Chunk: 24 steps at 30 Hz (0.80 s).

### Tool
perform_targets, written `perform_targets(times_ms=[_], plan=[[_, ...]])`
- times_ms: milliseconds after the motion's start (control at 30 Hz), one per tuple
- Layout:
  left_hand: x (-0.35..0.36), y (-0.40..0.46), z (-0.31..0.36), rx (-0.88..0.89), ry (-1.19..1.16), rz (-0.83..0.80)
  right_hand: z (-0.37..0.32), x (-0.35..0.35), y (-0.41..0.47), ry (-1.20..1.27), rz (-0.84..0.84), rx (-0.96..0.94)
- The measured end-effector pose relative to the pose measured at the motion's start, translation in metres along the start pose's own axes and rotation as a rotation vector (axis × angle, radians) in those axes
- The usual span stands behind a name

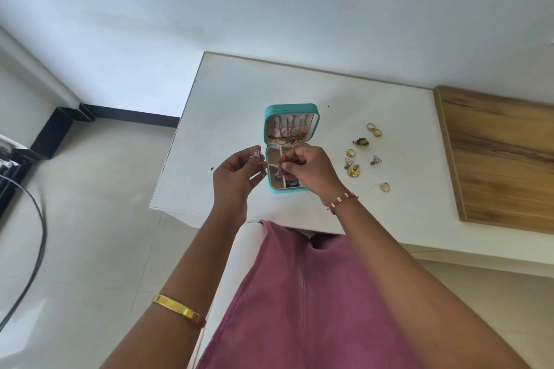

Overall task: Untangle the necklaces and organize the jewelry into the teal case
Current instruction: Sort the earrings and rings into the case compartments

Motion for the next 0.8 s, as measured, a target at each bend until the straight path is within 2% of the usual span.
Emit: perform_targets(times_ms=[133, 367, 633, 800], plan=[[-0.002, 0.001, -0.005, -0.031, 0.030, -0.015, 0.002, 0.000, 0.003, -0.115, 0.035, 0.003], [0.007, -0.001, -0.010, -0.015, 0.209, -0.064, -0.012, 0.004, -0.015, -0.148, 0.014, -0.093], [0.010, 0.008, -0.005, 0.025, 0.291, -0.048, -0.012, 0.003, -0.003, -0.188, 0.111, -0.101], [0.001, 0.002, -0.015, 0.027, 0.247, 0.096, -0.002, 0.006, 0.011, -0.183, 0.099, -0.052]])
Point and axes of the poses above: each hand's wrist, its own y-axis towards the middle knuckle, its own x-axis out of the palm, z = x × y, the point moved 2 cm from there along y, towards the middle knuckle, and after that the axes turned 11 degrees about -z, right-handed, at the moved point
